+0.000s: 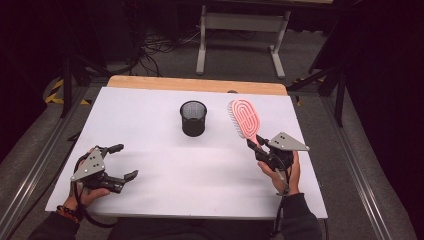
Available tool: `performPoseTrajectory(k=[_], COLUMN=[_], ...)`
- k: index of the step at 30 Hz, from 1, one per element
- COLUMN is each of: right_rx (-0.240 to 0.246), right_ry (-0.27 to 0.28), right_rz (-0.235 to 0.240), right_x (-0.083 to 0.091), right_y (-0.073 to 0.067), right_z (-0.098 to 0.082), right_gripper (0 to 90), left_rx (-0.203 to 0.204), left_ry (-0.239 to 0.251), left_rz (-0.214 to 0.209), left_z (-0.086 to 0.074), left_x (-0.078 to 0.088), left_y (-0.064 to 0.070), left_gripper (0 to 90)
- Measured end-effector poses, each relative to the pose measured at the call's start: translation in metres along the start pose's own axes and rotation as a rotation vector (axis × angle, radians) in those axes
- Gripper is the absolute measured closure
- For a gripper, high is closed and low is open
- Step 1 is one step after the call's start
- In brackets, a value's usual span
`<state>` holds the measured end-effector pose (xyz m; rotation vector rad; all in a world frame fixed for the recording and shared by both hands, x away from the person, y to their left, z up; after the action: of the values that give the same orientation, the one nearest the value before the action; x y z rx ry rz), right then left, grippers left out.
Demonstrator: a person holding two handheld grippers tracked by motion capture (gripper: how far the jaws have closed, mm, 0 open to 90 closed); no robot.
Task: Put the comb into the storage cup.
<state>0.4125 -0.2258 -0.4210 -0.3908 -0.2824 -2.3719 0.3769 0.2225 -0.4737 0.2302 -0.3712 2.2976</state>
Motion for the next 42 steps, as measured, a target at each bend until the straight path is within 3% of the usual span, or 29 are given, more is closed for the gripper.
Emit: performPoseTrajectory(k=[13,34,42], right_rx=[0.009,0.032,0.04], right_ry=[0.024,0.071,0.076], right_rz=[0.008,-0.028,-0.003], right_x=[-0.007,-0.017,-0.018], right_y=[-0.007,-0.023,-0.028], right_z=[-0.001,-0.002,-0.001], right_gripper=[69.1,69.1,69.1], left_rx=[0.002,0.015,0.018], left_ry=[-0.011,-0.022,-0.026], left_rz=[-0.017,-0.026,-0.032], left_z=[-0.002,-0.004,-0.005], left_x=[-0.002,-0.004,-0.006], left_y=[0.001,0.0,0.0], left_gripper=[4.9,5.3,5.3])
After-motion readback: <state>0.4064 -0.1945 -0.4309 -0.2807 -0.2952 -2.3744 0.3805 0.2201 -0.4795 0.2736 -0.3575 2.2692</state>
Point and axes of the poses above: each handheld gripper's, and its own axes: x roughly backward along the jaws, z roughly out of its top, y roughly to its right, the point moved 5 cm from there along -x, roughly forward along the jaws, and after that the axes turned 7 degrees about z, right-handed, at the moved point
